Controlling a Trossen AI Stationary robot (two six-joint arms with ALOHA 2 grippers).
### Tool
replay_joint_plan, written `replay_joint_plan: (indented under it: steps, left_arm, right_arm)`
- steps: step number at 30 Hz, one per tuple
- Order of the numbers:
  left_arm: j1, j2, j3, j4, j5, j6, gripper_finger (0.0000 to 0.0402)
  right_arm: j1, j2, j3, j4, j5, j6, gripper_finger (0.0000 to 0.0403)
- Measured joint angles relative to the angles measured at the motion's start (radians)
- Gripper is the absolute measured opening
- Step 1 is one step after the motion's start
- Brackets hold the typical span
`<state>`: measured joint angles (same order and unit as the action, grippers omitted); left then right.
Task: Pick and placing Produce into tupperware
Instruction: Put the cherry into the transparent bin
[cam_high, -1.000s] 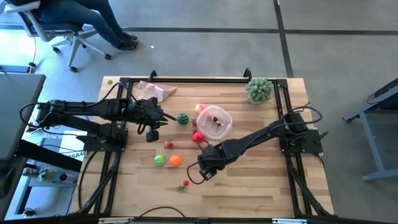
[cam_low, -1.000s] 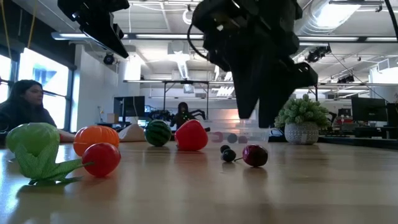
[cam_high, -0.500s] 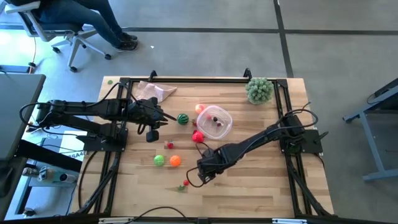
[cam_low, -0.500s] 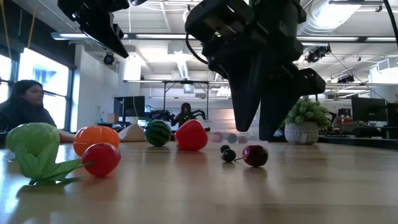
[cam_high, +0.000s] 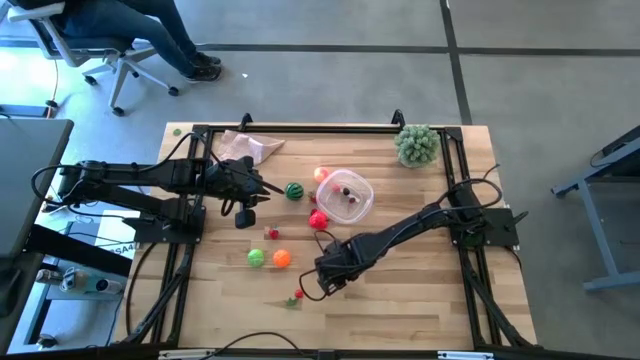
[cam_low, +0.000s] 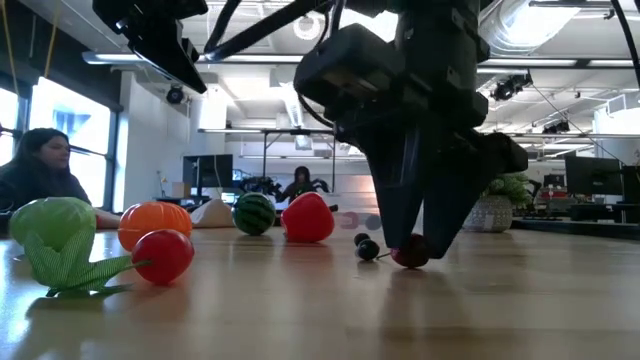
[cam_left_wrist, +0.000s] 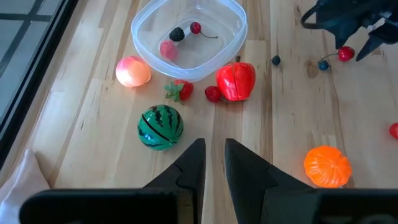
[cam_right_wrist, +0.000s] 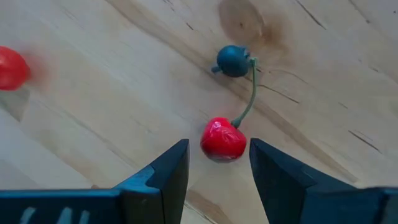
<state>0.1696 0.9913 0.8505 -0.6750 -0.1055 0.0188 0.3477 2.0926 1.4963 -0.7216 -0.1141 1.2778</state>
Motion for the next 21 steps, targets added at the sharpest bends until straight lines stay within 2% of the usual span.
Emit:
replay_joint_plan:
  steps: [10, 21]
  left_arm:
    - [0.000, 0.000, 0.000, 0.000, 0.000, 0.000, 0.0051]
    - [0.000, 0.000, 0.000, 0.000, 0.000, 0.000, 0.0051]
  right_arm:
    - [-0.003, -0.002, 0.000, 0.002, 0.026, 0.001, 0.0160]
    - [-0.012, 0.002, 0.000, -0.006, 0.009, -0.029, 0.0160]
